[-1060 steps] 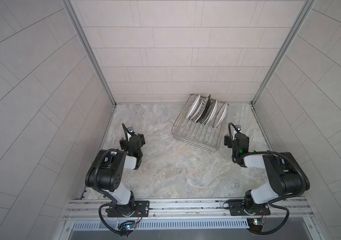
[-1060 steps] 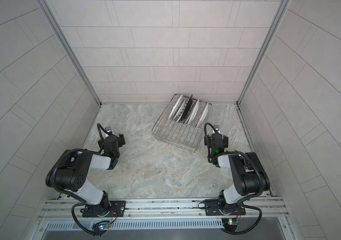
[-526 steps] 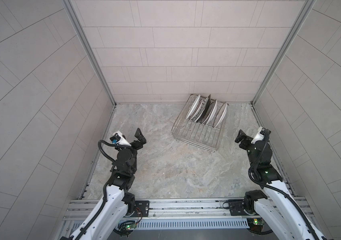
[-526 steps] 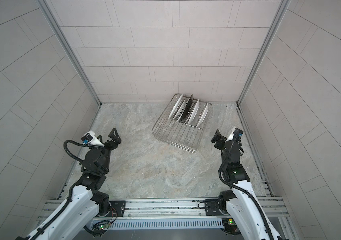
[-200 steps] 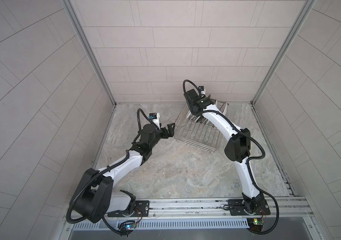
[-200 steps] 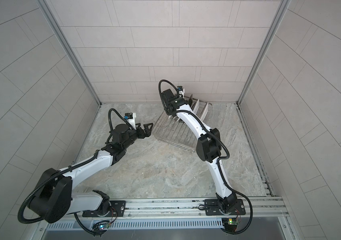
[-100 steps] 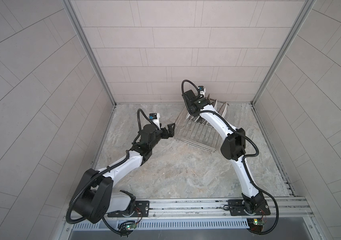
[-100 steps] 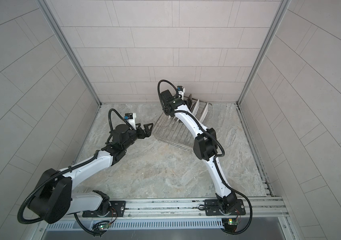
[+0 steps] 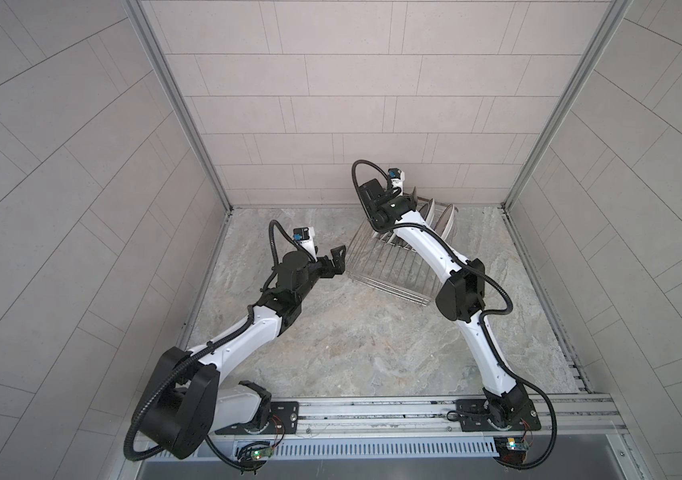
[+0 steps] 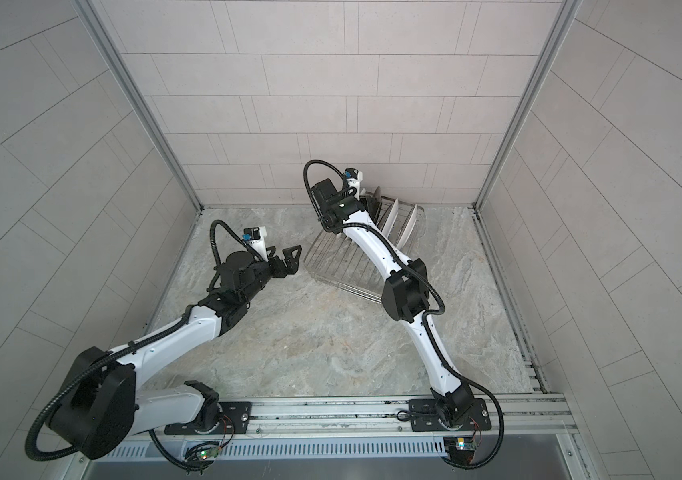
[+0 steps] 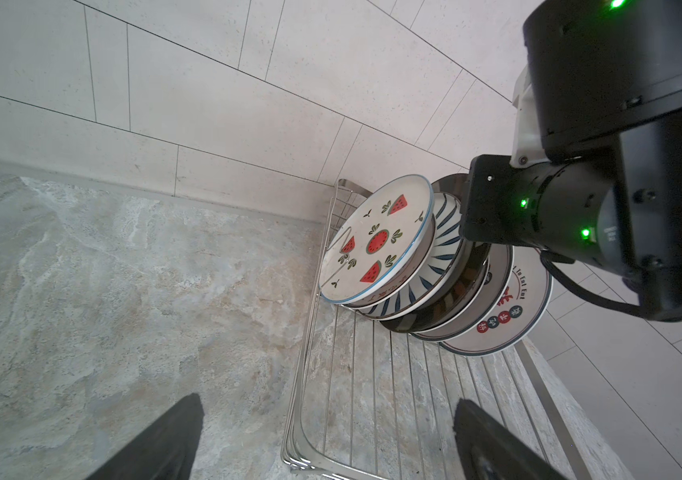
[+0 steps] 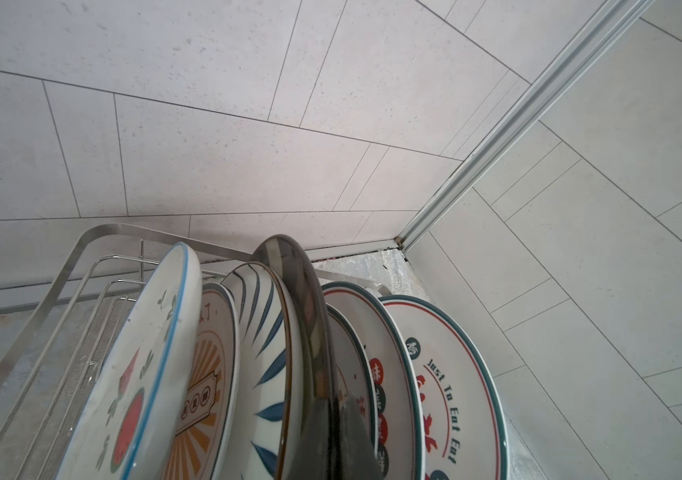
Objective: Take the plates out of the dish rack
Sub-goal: 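Close the right gripper on the dark-rimmed plate's edge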
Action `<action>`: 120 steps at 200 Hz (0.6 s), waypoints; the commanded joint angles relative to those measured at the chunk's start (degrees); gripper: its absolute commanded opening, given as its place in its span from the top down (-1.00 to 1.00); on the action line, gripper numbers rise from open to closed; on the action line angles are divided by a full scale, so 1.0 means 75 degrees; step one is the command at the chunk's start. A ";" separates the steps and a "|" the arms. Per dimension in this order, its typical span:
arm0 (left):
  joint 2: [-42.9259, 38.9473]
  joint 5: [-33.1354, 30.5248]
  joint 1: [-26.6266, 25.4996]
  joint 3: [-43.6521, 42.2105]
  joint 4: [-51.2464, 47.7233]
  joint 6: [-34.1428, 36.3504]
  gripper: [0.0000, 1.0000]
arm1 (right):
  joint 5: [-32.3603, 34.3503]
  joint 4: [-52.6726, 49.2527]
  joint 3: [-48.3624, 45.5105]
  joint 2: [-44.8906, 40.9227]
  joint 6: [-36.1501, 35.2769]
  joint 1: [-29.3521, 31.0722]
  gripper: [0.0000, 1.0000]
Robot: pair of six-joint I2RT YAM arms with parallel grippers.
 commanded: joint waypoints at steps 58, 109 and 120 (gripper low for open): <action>0.0278 -0.0137 -0.0055 -0.0122 0.0524 0.0003 -1.00 | 0.0049 -0.0255 -0.0220 -0.0870 -0.0321 0.0042 0.90; 0.0597 -0.0002 -0.0046 -0.0113 0.0748 -0.0088 -1.00 | -0.0016 -0.0813 -0.0290 -0.0664 0.0107 0.0010 0.79; 0.0664 0.0048 -0.0055 -0.0070 0.0755 -0.0104 -1.00 | 0.0068 -0.1039 -0.0348 -0.0580 0.0374 -0.0054 0.66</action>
